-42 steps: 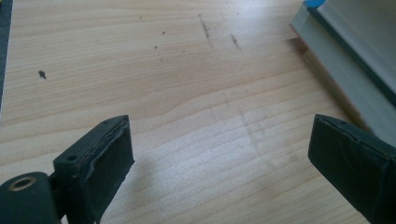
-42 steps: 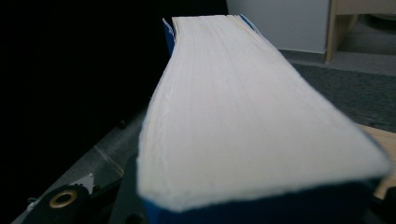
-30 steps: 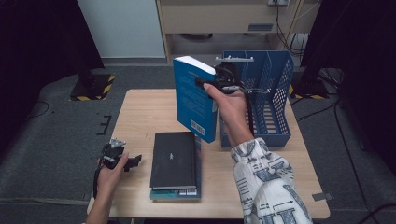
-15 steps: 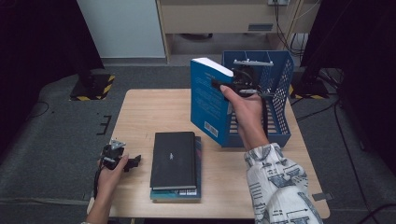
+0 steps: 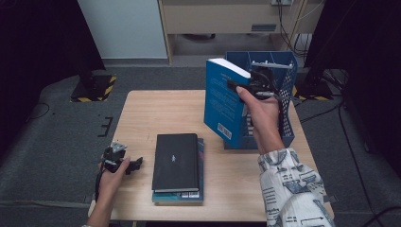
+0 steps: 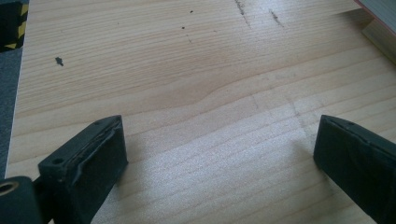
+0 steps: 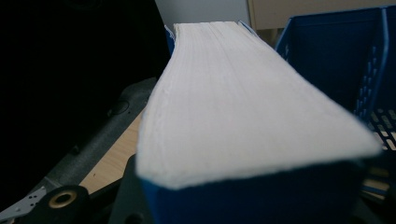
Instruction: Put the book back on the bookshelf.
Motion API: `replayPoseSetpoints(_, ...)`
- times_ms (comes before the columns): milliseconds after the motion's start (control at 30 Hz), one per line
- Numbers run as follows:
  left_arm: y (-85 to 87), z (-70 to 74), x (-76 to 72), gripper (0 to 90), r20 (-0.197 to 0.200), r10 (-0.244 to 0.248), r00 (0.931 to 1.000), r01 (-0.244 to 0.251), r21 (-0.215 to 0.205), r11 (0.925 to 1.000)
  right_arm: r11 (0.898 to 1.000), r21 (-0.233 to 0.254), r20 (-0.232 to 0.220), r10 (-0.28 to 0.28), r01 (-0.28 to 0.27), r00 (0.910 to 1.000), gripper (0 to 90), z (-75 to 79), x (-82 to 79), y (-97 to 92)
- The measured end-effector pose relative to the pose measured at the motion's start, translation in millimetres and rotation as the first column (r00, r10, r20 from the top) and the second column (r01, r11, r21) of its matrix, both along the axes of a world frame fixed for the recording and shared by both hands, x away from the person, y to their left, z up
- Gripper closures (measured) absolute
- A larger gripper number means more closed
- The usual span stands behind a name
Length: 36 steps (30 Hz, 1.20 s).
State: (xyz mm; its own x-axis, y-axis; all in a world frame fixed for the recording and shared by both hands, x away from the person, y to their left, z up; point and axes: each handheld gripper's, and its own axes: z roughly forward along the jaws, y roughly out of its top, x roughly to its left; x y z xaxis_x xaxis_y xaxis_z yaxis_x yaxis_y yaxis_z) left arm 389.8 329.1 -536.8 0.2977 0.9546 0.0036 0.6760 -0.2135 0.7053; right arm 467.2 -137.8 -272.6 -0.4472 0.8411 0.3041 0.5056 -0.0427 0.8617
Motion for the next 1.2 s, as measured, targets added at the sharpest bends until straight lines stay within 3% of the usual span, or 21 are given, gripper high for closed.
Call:
replayPoseSetpoints(733, -0.1, 0.0, -0.1, 1.4, -0.002, -0.005, 1.0, 0.005, -0.001, 1.0, 0.997, -0.009, 0.003, -0.081, 0.081, 0.9967, 60.6, 4.6, -5.1, -34.3)
replayPoseSetpoints(900, -0.3, 0.0, -0.4, 1.3, -0.002, -0.006, 1.0, 0.006, 0.0, 1.0, 0.995, -0.033, 0.0, -0.097, 0.097, 0.9953, 60.6, 6.4, -4.8, -43.8)
replayPoseSetpoints(1200, -0.4, 0.0, -0.4, 1.2, -0.002, -0.007, 1.0, 0.007, 0.0, 1.0, 0.988, -0.031, 0.003, -0.152, 0.152, 0.9884, 60.6, 5.2, 0.3, -55.0)
